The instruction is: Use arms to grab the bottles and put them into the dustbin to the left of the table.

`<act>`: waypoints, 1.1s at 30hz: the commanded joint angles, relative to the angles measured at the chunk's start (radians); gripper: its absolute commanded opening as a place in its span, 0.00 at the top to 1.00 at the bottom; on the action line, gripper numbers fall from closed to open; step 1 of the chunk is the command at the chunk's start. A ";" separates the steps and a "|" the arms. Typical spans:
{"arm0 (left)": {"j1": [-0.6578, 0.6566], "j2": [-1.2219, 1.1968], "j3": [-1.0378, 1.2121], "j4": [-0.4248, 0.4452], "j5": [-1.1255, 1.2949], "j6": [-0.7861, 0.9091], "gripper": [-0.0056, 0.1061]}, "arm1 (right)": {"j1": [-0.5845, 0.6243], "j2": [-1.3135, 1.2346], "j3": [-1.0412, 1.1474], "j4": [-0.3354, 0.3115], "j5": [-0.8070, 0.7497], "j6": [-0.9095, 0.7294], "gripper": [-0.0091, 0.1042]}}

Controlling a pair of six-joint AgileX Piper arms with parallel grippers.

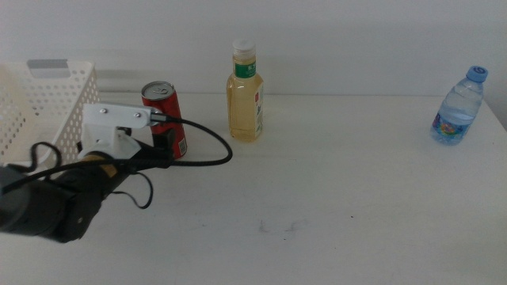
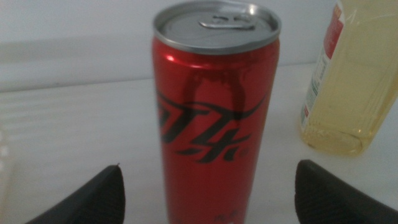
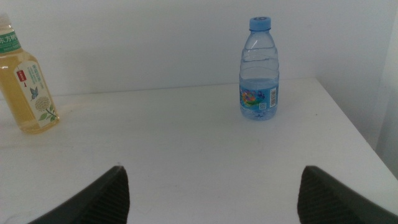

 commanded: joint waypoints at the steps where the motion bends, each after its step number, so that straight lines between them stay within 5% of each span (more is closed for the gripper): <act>1: -0.010 0.049 -0.045 0.004 -0.008 -0.025 0.11 | -0.004 -0.005 0.004 -0.012 0.000 -0.004 0.14; 20: -0.012 0.337 -0.325 0.013 -0.052 -0.022 0.13 | -0.004 -0.005 0.004 -0.012 0.000 -0.004 0.14; 23: -0.012 0.335 -0.329 0.013 -0.085 -0.022 0.27 | -0.004 -0.005 0.004 -0.012 0.000 -0.004 0.14; 29: -0.014 0.231 -0.243 0.025 -0.067 -0.027 0.96 | -0.004 -0.005 0.004 -0.012 0.000 -0.004 0.14; 33: -0.022 -0.005 -0.145 0.026 0.227 -0.070 0.97 | -0.004 -0.005 0.004 -0.012 0.000 -0.004 0.14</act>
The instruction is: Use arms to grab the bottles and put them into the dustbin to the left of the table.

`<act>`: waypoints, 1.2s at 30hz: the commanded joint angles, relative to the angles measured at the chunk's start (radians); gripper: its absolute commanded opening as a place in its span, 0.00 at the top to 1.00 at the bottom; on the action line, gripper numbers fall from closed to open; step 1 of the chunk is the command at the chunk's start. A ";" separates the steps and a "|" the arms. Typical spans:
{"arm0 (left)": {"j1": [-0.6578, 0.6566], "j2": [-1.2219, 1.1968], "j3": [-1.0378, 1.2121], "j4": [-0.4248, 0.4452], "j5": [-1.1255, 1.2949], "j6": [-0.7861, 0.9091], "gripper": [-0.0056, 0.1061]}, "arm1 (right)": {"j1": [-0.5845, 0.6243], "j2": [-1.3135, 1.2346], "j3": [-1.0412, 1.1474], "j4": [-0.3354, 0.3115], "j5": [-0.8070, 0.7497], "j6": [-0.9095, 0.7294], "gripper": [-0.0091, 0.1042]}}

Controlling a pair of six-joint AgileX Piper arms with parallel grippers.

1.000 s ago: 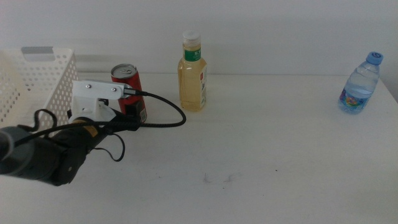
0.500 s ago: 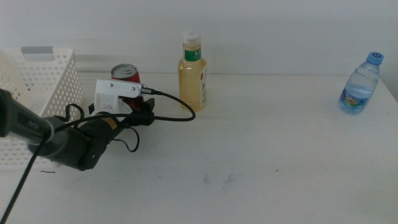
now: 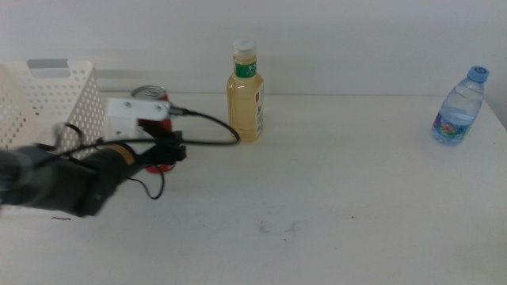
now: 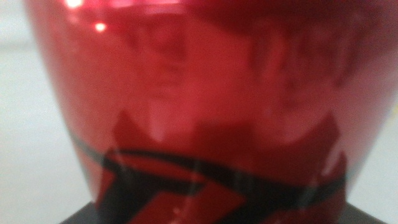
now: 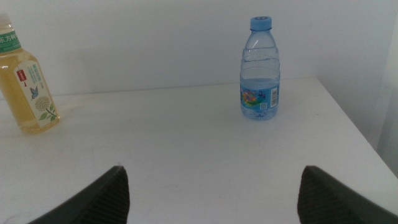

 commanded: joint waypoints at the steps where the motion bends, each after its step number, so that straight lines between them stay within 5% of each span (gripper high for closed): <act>1: -0.017 -0.178 0.031 -0.002 0.153 -0.078 0.97 | -0.004 -0.005 0.004 -0.012 0.000 -0.004 0.14; 6: -0.032 -0.524 0.002 -0.006 0.818 -0.172 0.97 | -0.004 -0.005 0.004 -0.012 0.000 -0.004 0.14; 9: -0.020 -0.655 -0.073 0.032 1.019 -0.133 0.97 | -0.004 -0.005 0.004 -0.012 0.000 -0.004 0.14; 17: 0.228 -0.535 -0.598 -0.001 1.661 0.177 0.97 | -0.004 -0.005 0.004 -0.010 0.000 -0.004 0.14; 24: 0.437 -0.253 -0.783 -0.088 1.702 0.390 0.97 | -0.004 -0.005 0.004 -0.010 0.000 -0.004 0.14; 32: 0.447 -0.062 -0.785 -0.079 1.550 0.379 0.95 | -0.004 -0.005 0.004 -0.010 0.000 -0.004 0.14; 36: 0.447 -0.007 -0.785 -0.065 1.512 0.361 0.84 | -0.004 -0.005 0.004 -0.010 0.000 -0.004 0.14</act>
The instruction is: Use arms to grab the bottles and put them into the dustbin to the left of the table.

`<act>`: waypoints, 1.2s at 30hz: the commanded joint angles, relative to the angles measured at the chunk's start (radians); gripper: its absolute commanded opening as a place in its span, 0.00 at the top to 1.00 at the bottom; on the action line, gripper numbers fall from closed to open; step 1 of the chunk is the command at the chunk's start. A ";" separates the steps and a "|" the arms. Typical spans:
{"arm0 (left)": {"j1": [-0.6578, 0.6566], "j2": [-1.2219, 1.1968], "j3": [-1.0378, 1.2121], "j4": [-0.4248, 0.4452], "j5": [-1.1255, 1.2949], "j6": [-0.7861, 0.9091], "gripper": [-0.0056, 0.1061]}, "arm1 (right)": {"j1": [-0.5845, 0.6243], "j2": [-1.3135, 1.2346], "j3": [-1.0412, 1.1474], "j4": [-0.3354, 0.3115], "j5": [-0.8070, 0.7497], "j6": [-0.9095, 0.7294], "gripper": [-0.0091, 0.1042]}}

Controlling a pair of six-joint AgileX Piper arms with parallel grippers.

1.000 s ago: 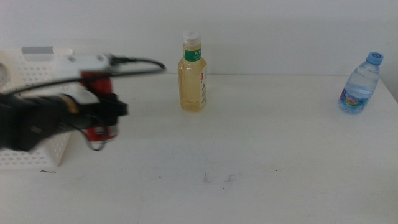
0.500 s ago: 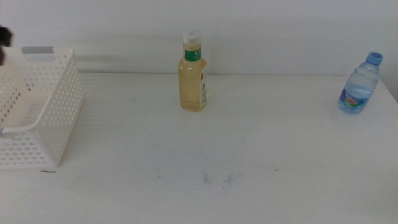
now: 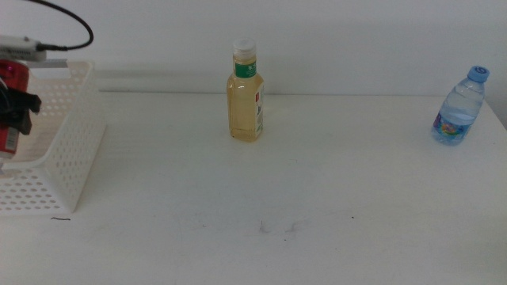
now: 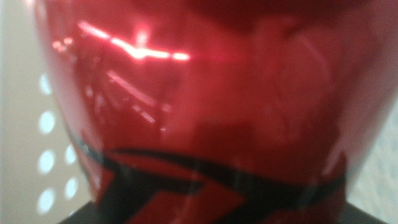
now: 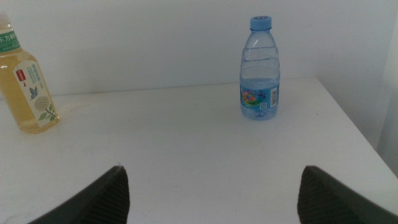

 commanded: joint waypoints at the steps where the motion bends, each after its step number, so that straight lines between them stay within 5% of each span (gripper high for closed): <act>1: -0.002 0.015 -0.016 0.006 -0.053 -0.025 0.77 | -0.004 -0.005 0.004 -0.010 0.000 -0.004 0.14; 8: -0.002 0.044 -0.018 0.004 -0.061 -0.045 0.12 | -0.004 -0.005 0.004 -0.010 0.000 -0.004 0.14; 17: -0.133 -0.309 0.111 0.028 -0.046 -0.209 0.11 | -0.004 -0.005 0.004 -0.010 0.000 -0.004 0.14; 27: -0.541 -0.704 0.435 0.145 -0.198 -0.424 0.11 | -0.004 -0.005 0.004 -0.010 0.000 -0.004 0.14; 30: -0.647 -0.737 0.603 0.152 -0.466 -0.526 0.11 | -0.004 -0.005 0.004 -0.010 0.000 -0.004 0.14; 32: -0.688 -0.731 0.776 0.070 -0.753 -0.536 0.11 | -0.004 -0.005 0.004 -0.010 0.000 -0.004 0.14; 33: -0.696 -0.709 0.865 -0.043 -0.915 -0.494 0.11 | -0.004 -0.005 0.004 -0.010 0.000 -0.004 0.14; 34: -0.711 -0.678 0.944 -0.156 -1.064 -0.405 0.11 | -0.004 -0.005 0.004 -0.010 0.000 -0.004 0.14; 36: -0.755 -0.599 1.040 -0.252 -1.279 -0.239 0.11 | -0.004 -0.005 0.004 -0.010 0.000 -0.004 0.14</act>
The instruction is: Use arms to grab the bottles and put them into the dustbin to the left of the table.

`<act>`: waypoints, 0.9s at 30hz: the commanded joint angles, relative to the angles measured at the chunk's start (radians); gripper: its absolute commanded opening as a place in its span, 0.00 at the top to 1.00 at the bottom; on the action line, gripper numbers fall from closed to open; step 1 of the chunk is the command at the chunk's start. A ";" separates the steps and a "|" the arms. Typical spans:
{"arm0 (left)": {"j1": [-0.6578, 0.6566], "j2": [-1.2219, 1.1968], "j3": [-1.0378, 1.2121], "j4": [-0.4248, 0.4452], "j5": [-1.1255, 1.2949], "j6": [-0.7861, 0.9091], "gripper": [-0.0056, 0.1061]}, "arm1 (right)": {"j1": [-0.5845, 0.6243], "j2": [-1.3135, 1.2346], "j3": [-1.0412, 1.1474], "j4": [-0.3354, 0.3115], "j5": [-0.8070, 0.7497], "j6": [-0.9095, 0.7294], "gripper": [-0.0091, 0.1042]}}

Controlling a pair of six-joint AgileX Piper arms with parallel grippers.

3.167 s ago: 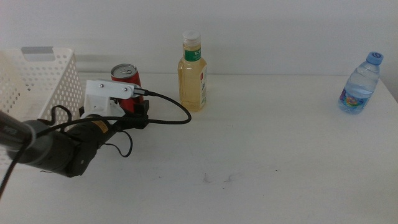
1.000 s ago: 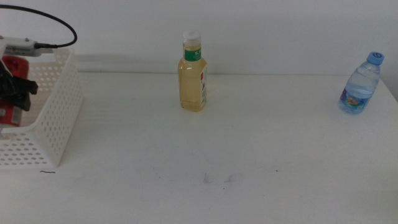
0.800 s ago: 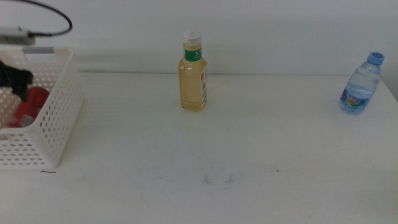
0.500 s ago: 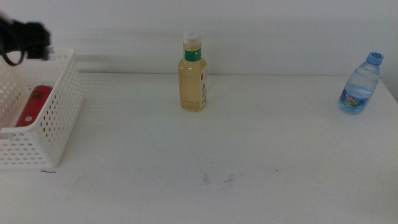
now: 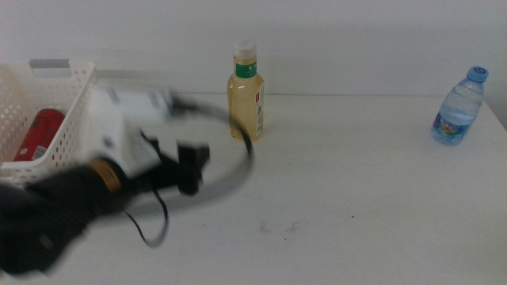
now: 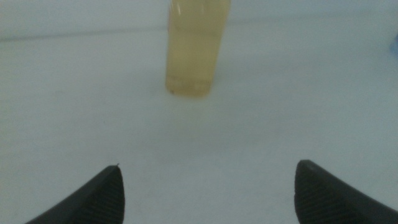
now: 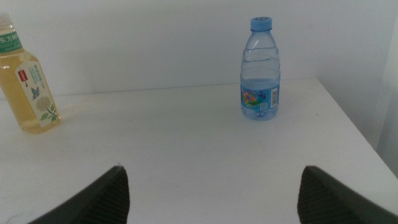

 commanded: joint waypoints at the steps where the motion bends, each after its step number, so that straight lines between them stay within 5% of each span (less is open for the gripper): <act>1: -0.040 0.100 0.099 -0.120 -0.317 0.145 0.11 | -0.004 -0.005 0.004 -0.010 0.000 -0.004 0.14; 7: -0.012 0.414 0.056 0.035 -0.681 0.139 0.11 | -0.004 -0.005 0.004 -0.010 0.000 -0.004 0.14; 13: -0.008 0.664 -0.091 0.018 -0.956 0.137 0.11 | -0.004 -0.005 0.004 -0.010 0.000 -0.004 0.14; 27: 0.013 0.803 -0.356 0.057 -0.777 0.139 0.11 | -0.004 -0.005 0.004 -0.010 0.000 -0.004 0.14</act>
